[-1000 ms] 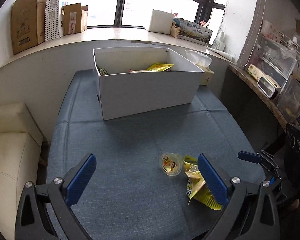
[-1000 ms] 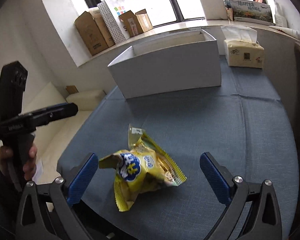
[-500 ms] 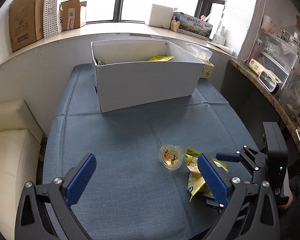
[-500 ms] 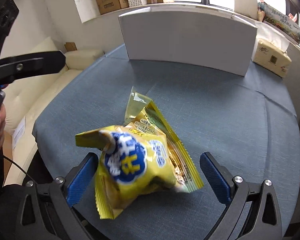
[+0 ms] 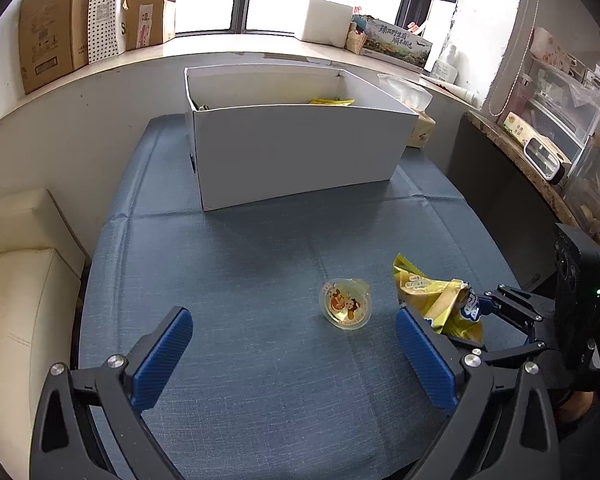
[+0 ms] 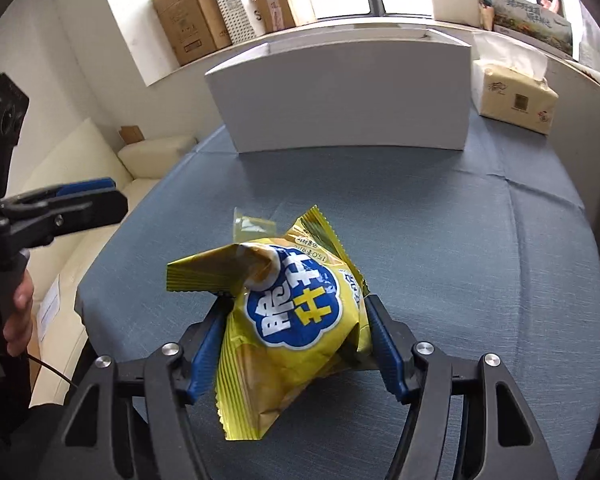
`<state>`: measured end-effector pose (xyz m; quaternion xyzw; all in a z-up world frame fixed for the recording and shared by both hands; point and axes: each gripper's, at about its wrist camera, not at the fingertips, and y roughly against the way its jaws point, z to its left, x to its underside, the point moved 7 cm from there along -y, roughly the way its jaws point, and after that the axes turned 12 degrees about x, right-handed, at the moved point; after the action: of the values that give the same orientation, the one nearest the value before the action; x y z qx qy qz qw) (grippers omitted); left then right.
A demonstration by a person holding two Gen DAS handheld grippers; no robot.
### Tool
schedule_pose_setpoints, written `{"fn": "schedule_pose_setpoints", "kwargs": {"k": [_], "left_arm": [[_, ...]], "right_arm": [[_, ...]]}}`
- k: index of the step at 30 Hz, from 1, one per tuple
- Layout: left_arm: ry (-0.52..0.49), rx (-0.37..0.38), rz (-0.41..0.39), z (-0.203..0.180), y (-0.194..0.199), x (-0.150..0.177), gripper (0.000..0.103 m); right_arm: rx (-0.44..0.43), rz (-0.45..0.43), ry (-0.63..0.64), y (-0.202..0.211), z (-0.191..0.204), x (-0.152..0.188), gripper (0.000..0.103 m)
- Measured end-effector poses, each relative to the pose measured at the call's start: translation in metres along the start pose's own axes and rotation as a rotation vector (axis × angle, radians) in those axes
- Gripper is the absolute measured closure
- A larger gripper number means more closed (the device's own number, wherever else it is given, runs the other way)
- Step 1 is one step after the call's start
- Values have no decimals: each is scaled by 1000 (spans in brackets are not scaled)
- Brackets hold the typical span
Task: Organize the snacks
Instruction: 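Grasp the yellow chip bag with the right gripper while the left gripper grasps the jelly cup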
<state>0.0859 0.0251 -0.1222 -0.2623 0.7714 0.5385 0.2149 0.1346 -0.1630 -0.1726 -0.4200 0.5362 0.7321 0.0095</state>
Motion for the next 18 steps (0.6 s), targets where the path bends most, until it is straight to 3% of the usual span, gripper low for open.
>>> {"fn": "schedule_pose_setpoints", "kwargs": {"k": [8, 13, 18], "left_arm": [[-83, 40, 53, -25, -29, -2, 0], [-81, 87, 85, -33, -60, -2, 0], [-105, 85, 133, -29, -87, 2, 0]], "right_arm": [[60, -44, -73, 23, -24, -11, 33], [79, -64, -143, 36, -47, -11, 33], [80, -74, -201, 44, -63, -10, 33]]}}
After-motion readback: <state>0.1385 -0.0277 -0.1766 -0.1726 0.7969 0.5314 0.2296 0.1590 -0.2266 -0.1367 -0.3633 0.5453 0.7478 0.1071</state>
